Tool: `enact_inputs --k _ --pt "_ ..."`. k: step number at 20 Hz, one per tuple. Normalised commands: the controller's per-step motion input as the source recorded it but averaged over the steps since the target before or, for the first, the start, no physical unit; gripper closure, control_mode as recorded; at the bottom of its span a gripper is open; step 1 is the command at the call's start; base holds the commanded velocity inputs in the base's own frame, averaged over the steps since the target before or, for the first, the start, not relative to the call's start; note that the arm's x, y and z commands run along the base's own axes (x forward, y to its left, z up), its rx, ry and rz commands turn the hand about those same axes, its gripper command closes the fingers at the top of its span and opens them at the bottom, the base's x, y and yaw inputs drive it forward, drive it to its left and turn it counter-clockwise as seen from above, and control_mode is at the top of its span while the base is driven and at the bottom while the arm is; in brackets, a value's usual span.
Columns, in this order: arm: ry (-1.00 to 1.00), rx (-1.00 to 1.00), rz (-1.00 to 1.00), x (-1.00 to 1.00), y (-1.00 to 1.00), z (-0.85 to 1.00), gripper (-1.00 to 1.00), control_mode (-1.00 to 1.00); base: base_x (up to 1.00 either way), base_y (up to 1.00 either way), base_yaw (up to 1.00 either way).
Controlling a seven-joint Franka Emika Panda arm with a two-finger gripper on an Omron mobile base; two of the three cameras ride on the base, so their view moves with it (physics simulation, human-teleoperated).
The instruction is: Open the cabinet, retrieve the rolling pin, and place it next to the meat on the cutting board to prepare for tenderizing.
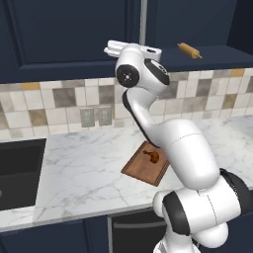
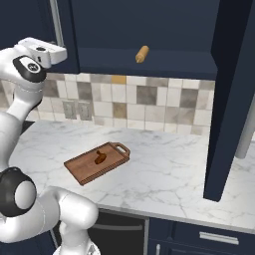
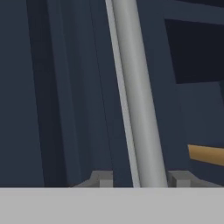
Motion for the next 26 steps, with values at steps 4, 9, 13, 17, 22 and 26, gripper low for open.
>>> enact_inputs --k 4,9,13,17,22,26 --pt "0.0 0.0 0.05 0.4 0.02 0.0 1.0 -1.0 0.0 0.0 0.0" --pt "0.0 0.0 0.03 0.34 0.0 0.0 1.0 -1.0 0.0 0.0 0.0" --pt "0.01 0.0 0.01 0.1 0.01 -0.03 1.0 -1.0 0.0 0.0 0.0" --pt "0.0 0.0 0.0 0.0 -0.06 -0.04 1.0 -1.0 0.0 0.0 0.0" --pt "0.0 0.0 0.0 0.0 -0.13 -0.09 1.0 -1.0 0.0 0.0 0.0" --pt "0.0 0.0 0.0 0.0 -0.03 -0.1 1.0 -1.0 0.0 0.0 0.0"
